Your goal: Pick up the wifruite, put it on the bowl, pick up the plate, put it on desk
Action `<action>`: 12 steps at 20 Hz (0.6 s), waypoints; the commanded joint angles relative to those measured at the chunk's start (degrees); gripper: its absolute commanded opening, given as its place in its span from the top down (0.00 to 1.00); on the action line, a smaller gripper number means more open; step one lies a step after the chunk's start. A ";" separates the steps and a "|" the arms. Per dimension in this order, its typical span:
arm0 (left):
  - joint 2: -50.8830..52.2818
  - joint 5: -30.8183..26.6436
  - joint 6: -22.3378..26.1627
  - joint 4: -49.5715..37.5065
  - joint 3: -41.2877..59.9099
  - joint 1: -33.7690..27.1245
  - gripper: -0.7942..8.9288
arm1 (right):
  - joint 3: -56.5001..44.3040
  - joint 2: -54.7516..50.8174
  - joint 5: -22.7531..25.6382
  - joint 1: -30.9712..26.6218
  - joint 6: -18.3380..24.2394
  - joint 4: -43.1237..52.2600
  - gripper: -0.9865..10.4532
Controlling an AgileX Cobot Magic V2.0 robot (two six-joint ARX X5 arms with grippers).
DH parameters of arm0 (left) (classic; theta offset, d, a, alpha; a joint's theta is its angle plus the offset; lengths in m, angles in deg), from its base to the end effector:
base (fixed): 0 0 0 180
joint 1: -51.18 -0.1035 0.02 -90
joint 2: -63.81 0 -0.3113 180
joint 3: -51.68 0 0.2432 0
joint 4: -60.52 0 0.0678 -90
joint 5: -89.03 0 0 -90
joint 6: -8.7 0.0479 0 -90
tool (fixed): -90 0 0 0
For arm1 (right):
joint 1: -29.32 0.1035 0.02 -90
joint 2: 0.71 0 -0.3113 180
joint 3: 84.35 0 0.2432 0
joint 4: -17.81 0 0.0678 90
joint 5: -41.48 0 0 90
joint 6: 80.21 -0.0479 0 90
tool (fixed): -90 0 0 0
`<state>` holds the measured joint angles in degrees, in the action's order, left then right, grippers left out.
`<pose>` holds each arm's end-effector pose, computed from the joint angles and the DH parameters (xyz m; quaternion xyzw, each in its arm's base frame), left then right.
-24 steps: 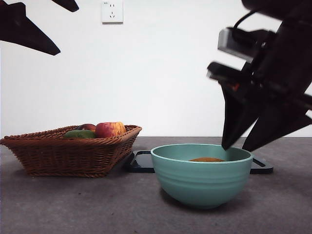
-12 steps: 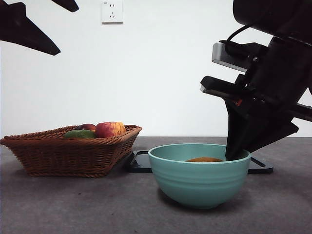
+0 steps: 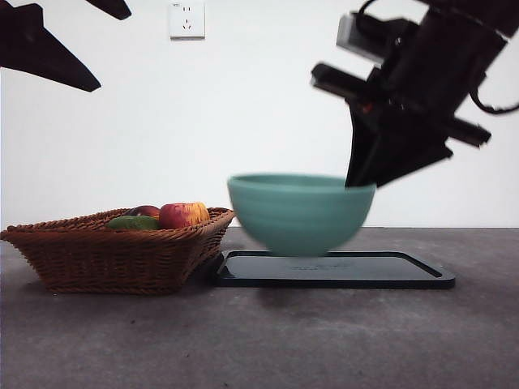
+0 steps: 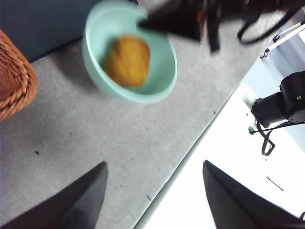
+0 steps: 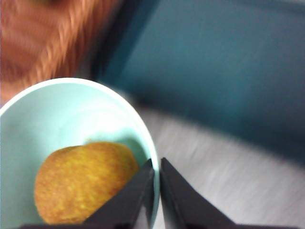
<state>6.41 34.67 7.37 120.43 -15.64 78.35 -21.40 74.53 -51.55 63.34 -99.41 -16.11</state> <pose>0.1300 -0.0981 0.3259 -0.0402 0.4268 -0.4674 0.7732 0.2127 0.1466 0.2693 0.0421 0.4216 0.2251 0.8774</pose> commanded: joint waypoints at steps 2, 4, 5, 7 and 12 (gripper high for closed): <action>-0.24 0.33 0.90 -0.44 -0.50 0.26 0.60 | 5.73 2.60 -0.17 -4.07 4.04 -1.66 0.90; -0.24 0.33 0.90 -0.42 -0.50 0.26 0.60 | 9.18 5.64 -0.79 -6.78 6.19 -2.40 0.90; -0.24 0.33 0.90 -0.44 -0.50 0.26 0.60 | 10.97 7.63 -1.51 -7.93 6.84 -2.56 0.90; -0.24 0.33 0.90 -0.44 -0.50 0.26 0.60 | 14.38 12.33 -1.68 -9.75 8.07 -2.56 0.90; -0.24 0.33 0.90 -0.26 -0.50 0.26 0.60 | 19.74 23.54 -3.19 -11.34 9.11 0.90 0.90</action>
<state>6.41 34.73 7.37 120.48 -15.64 78.35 -3.11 97.54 -54.54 51.80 -90.73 -15.34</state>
